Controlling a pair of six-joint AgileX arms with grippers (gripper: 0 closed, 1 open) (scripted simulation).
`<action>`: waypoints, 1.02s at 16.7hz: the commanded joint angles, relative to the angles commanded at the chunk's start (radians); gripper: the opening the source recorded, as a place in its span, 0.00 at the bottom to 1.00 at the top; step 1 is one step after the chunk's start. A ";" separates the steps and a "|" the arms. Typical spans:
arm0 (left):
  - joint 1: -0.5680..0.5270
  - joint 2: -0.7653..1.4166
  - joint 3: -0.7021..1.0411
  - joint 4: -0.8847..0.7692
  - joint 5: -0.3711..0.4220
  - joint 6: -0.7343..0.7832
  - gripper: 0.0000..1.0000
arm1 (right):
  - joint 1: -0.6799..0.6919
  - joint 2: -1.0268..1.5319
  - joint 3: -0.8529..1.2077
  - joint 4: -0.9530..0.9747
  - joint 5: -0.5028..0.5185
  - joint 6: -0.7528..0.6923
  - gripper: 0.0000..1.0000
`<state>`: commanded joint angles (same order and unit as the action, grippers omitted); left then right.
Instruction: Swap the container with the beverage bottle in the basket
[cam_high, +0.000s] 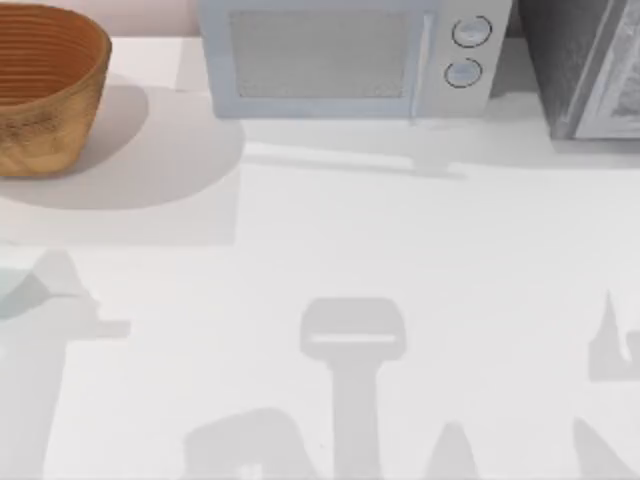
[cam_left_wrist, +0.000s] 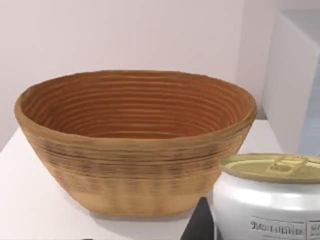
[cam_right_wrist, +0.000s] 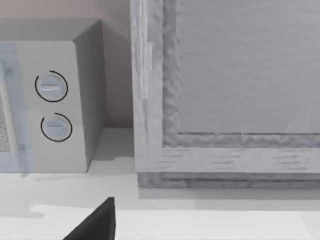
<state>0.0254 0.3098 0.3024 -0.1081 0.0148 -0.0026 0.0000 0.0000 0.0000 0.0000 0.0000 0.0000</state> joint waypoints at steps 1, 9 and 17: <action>-0.006 -0.071 -0.068 0.025 -0.004 0.000 0.00 | 0.000 0.000 0.000 0.000 0.000 0.000 1.00; -0.025 -0.310 -0.302 0.108 -0.015 0.003 0.00 | 0.000 0.000 0.000 0.000 0.000 0.000 1.00; -0.029 -0.238 -0.260 0.161 0.001 0.005 0.00 | 0.000 0.000 0.000 0.000 0.000 0.000 1.00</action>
<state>-0.0036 0.0713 0.0420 0.0524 0.0161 0.0024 0.0000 0.0000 0.0000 0.0000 0.0000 0.0000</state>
